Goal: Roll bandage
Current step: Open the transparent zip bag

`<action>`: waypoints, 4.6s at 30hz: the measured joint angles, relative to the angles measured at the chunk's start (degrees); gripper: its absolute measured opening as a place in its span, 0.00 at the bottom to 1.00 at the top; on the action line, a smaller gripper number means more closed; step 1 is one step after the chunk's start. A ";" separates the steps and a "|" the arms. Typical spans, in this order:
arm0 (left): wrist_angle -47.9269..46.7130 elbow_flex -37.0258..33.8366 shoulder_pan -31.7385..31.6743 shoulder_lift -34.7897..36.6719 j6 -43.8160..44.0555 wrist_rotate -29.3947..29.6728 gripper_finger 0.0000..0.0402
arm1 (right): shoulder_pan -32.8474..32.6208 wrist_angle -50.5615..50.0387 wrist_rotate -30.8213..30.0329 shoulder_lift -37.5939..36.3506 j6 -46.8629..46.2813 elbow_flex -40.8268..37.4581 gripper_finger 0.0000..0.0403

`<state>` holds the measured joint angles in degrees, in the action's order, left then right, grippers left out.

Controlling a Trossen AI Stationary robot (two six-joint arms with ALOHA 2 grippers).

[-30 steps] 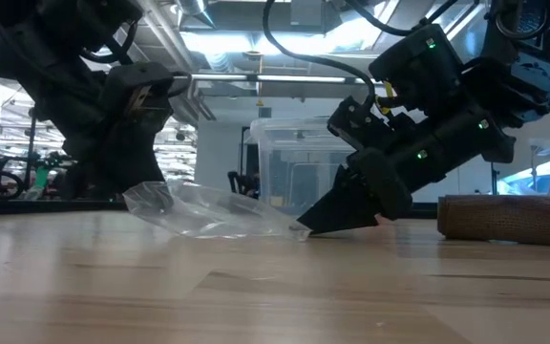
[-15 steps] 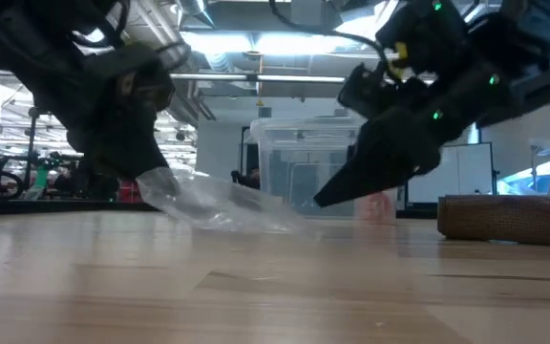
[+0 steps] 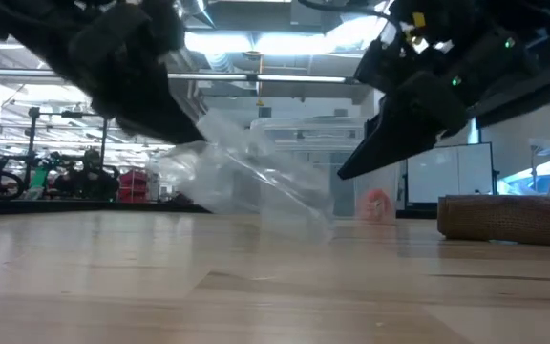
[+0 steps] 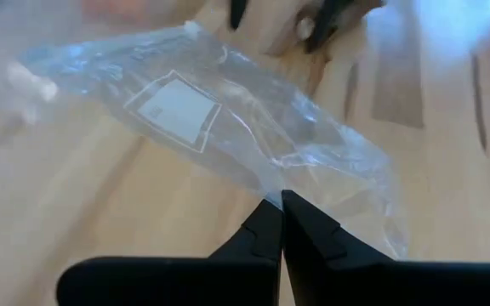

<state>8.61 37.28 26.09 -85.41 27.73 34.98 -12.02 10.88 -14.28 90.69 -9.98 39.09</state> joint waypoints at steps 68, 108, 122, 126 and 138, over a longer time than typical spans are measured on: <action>3.99 9.46 0.44 0.00 -17.24 9.82 0.00 | -6.75 21.98 -1.78 -28.93 9.27 -21.00 0.03; -27.62 54.00 -16.66 -22.23 -24.74 -16.67 0.41 | -6.70 7.11 -10.78 -24.23 11.58 -12.41 0.01; -28.89 53.74 -17.14 -23.87 -25.17 -16.91 0.40 | -6.70 7.01 -10.80 -24.23 11.69 -12.44 0.01; -28.51 53.74 -17.46 -23.89 -24.96 -16.76 0.32 | -6.70 6.99 -10.80 -24.23 11.74 -12.44 0.01; -28.91 53.72 -17.42 -23.89 -26.25 -16.36 0.02 | -6.71 6.83 -10.86 -24.23 11.78 -12.48 0.01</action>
<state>-20.29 91.00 8.67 -109.30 1.48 18.62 -18.73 17.72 -25.14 66.46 1.80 26.61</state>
